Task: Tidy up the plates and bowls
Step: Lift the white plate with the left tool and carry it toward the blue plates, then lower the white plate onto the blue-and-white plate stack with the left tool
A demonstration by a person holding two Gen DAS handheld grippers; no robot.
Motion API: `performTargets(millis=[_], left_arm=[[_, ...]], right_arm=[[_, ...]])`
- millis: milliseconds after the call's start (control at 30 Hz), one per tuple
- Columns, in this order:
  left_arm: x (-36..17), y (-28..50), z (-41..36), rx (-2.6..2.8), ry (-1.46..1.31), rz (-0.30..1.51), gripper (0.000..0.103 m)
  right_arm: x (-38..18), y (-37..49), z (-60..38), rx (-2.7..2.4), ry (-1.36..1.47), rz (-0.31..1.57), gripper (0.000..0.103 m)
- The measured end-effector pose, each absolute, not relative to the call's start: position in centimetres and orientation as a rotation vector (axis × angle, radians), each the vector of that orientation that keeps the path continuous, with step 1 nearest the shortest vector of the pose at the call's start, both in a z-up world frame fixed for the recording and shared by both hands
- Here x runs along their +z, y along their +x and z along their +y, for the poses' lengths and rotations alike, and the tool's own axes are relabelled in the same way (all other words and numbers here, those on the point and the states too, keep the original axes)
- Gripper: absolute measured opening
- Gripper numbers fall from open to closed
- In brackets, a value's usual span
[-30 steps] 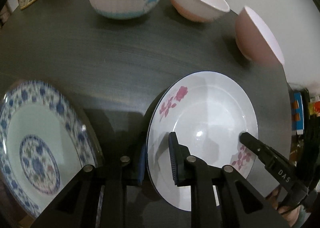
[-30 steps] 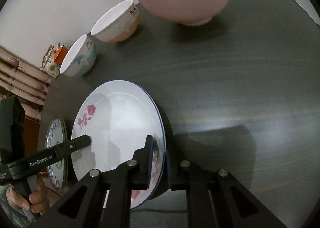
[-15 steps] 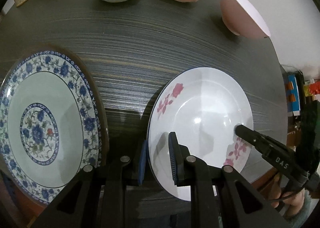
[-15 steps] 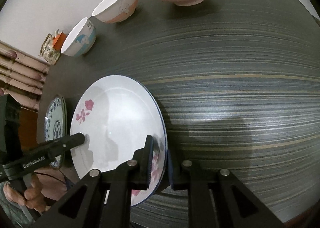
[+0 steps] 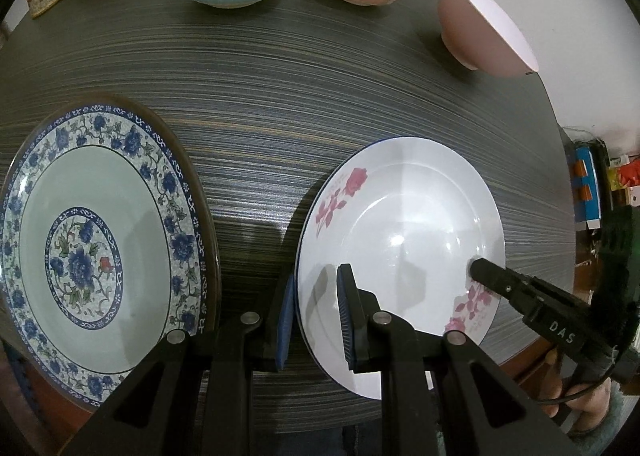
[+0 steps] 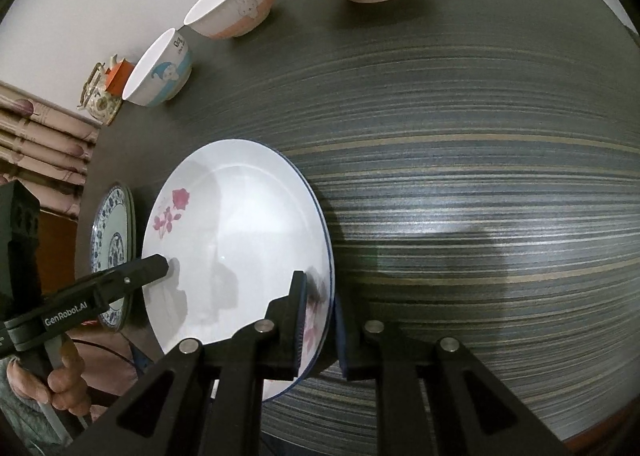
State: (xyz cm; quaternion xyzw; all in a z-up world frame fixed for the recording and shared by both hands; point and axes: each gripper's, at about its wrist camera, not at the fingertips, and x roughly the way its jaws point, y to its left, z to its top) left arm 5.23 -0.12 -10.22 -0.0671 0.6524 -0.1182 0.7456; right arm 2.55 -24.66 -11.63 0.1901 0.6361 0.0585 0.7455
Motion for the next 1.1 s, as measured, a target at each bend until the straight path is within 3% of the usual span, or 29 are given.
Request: performTargets(millis=[667, 1100], left_arm=[[-10.5, 5.1, -0.3, -0.259, -0.135, 1.410, 0.013], [-7.6, 5.5, 1.9, -0.251, -0.164, 1.350, 0.013]], right_arm=[[-10.8, 2.1, -24.8, 0.097, 0.436, 1.360, 0.011], [-7.9, 3.8, -22.7, 0.135, 0.409, 1.311, 0.011]])
